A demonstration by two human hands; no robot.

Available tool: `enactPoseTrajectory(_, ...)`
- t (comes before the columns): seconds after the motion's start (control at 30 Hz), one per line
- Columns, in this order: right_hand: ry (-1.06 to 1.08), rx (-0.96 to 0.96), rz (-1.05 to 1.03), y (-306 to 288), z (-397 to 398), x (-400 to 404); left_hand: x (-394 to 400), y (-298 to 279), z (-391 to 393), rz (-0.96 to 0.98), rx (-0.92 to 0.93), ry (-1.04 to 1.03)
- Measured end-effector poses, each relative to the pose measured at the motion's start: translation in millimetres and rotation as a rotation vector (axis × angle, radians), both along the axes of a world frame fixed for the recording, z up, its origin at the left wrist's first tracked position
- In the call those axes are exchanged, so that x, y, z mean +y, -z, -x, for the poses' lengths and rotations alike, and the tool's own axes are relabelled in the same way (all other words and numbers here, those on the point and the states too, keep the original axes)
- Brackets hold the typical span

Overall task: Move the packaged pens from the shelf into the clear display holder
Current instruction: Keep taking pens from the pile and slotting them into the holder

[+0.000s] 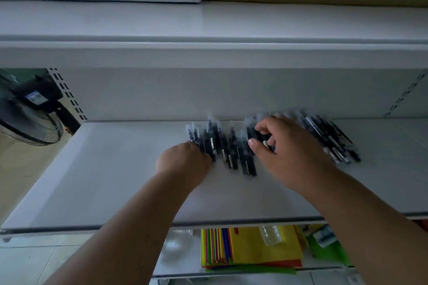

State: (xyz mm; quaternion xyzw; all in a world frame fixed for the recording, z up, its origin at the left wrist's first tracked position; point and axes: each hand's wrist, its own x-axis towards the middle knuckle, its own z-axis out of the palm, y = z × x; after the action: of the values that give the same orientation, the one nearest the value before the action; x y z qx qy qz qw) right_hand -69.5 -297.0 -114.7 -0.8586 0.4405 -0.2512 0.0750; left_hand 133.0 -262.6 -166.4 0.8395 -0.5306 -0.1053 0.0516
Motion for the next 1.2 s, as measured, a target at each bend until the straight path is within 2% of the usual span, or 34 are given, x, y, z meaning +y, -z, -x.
enactPoseTrajectory(0.23,-0.006,-0.007,-0.015,2,-2,-1,-8,0,-5,-0.064,0.016,0.025)
enactPoseTrajectory(0.37,-0.009,-0.002,-0.033,6,-4,-3,-3,2,-8,-0.018,0.044,0.032)
enactPoseTrajectory(0.53,-0.013,-0.015,-0.056,10,-4,-7,9,6,-1,0.037,-0.048,0.030)
enactPoseTrajectory(1.0,-0.015,-0.029,-0.110,19,-16,-12,16,15,-11,0.121,0.006,0.002)
enactPoseTrajectory(1.2,-0.014,-0.059,-0.125,22,-17,-13,24,12,-12,0.301,0.095,-0.083)
